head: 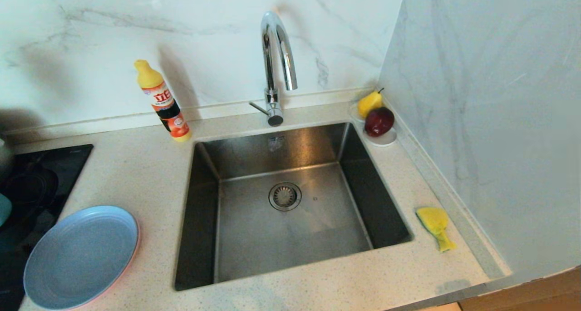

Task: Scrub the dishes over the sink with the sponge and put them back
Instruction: Place the bowl on the plate

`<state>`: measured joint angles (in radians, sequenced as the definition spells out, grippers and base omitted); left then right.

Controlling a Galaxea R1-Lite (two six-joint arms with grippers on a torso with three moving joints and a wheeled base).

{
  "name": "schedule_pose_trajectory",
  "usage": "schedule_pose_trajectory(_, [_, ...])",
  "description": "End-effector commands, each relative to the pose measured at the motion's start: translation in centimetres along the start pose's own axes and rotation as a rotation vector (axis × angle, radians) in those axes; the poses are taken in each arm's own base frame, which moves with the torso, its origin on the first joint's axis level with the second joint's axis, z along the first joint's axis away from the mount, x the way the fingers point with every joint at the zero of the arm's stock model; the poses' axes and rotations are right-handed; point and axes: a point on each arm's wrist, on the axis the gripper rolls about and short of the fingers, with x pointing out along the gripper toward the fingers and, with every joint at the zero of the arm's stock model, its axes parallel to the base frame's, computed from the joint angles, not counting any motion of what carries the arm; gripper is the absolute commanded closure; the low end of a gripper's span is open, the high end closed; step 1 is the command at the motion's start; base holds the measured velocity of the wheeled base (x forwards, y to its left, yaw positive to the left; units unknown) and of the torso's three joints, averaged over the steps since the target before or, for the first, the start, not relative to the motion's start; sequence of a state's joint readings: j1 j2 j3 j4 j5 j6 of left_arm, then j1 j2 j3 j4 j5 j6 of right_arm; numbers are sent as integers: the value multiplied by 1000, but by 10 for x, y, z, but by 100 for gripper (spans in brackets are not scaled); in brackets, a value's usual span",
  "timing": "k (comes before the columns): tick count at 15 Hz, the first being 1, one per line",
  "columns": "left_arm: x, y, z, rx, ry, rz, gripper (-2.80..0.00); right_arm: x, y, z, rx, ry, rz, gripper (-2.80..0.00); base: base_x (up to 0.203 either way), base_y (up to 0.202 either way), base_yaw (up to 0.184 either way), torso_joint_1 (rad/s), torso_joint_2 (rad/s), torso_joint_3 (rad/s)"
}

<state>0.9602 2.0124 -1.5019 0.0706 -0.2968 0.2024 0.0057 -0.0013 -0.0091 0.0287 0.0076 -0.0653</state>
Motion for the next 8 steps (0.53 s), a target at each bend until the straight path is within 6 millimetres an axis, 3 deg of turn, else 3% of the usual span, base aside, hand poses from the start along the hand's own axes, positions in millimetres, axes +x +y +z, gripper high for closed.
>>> schedule_pose_trajectory(1, [19,4,-13,-2,45,-12,-280,0,0,0,-1,0,1,0,0,0,0,0,0,0])
schedule_pose_trajectory(8, [29,3,-20,-5,51,-99,-280,0,0,0,-1,0,2,0,0,0,0,0,0,0])
